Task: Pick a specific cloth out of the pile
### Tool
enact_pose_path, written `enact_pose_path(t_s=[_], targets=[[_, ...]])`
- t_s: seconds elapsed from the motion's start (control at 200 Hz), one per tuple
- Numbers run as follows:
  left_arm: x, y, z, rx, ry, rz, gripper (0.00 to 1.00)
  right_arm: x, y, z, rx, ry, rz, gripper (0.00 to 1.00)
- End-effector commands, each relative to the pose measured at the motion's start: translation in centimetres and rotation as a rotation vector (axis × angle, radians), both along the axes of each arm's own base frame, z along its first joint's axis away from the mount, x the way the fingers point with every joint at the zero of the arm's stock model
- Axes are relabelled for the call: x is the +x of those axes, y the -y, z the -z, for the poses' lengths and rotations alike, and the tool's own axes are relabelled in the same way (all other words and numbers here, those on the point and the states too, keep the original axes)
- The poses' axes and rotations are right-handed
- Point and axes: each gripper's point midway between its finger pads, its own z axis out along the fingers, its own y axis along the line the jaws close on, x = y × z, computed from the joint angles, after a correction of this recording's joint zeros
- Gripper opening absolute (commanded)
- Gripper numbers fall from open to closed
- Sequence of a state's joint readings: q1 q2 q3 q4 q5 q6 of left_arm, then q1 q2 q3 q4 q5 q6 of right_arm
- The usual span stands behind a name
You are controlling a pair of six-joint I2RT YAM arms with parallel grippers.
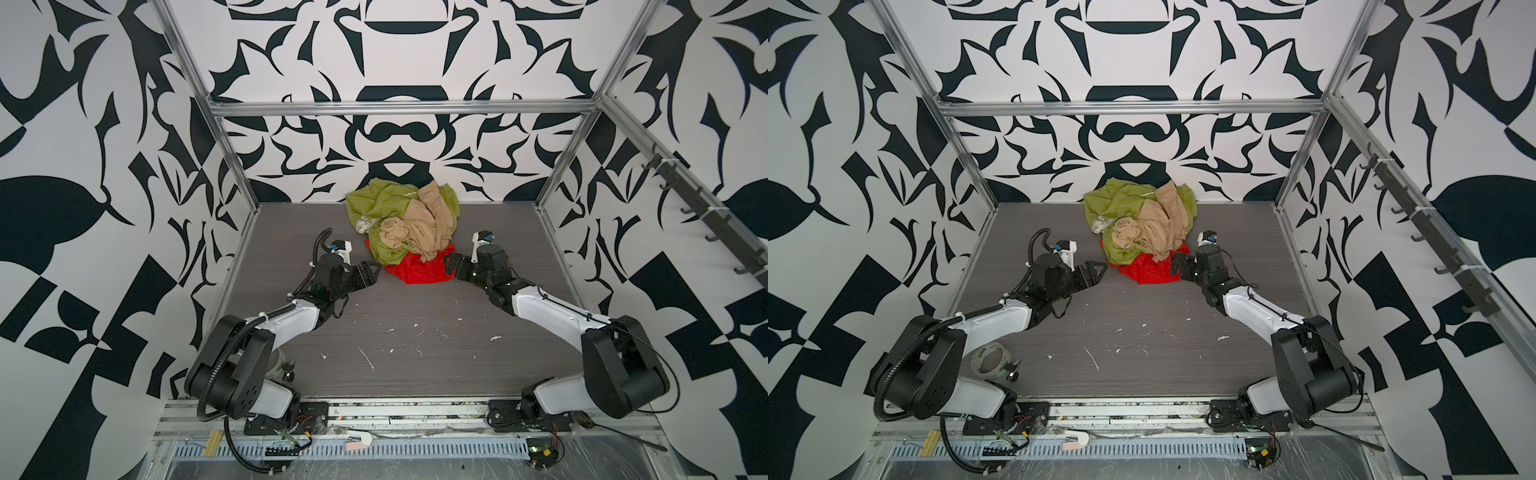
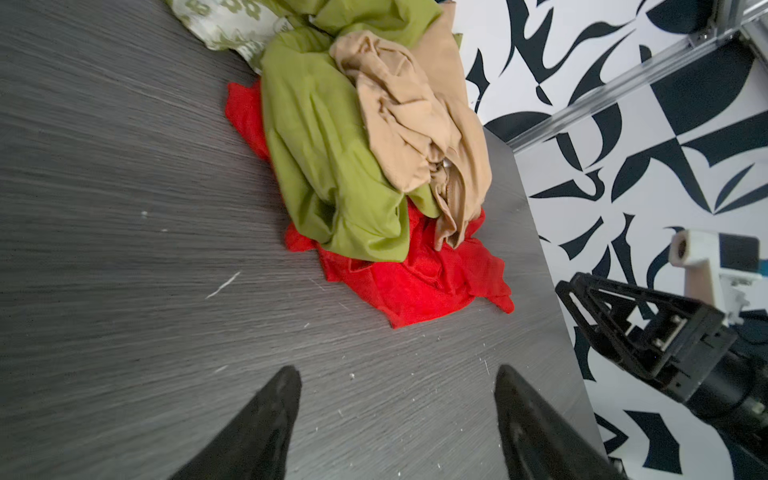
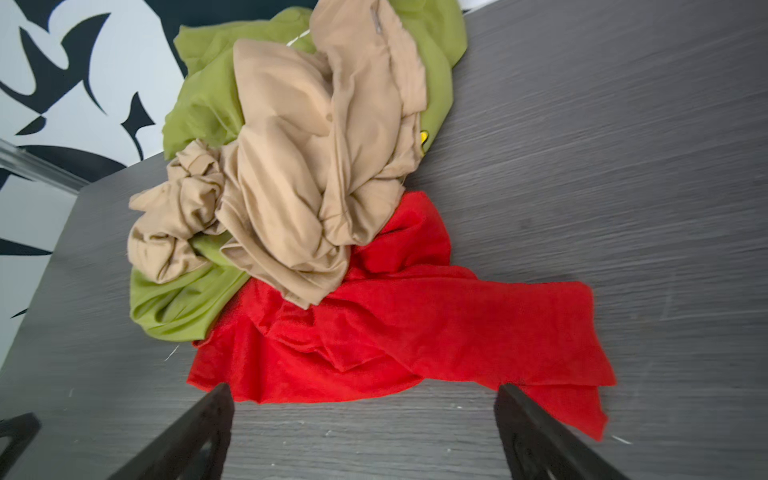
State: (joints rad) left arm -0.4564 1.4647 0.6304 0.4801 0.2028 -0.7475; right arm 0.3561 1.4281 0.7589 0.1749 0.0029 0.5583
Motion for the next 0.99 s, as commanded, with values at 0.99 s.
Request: enact_pose_path(t_s=[0.99], targets=[[3.2, 7.6, 8.1, -0.029, -0.180, 0.023, 0.49, 1.7, -3.3, -1.0, 0.114, 0.060, -0.089, 1.00]])
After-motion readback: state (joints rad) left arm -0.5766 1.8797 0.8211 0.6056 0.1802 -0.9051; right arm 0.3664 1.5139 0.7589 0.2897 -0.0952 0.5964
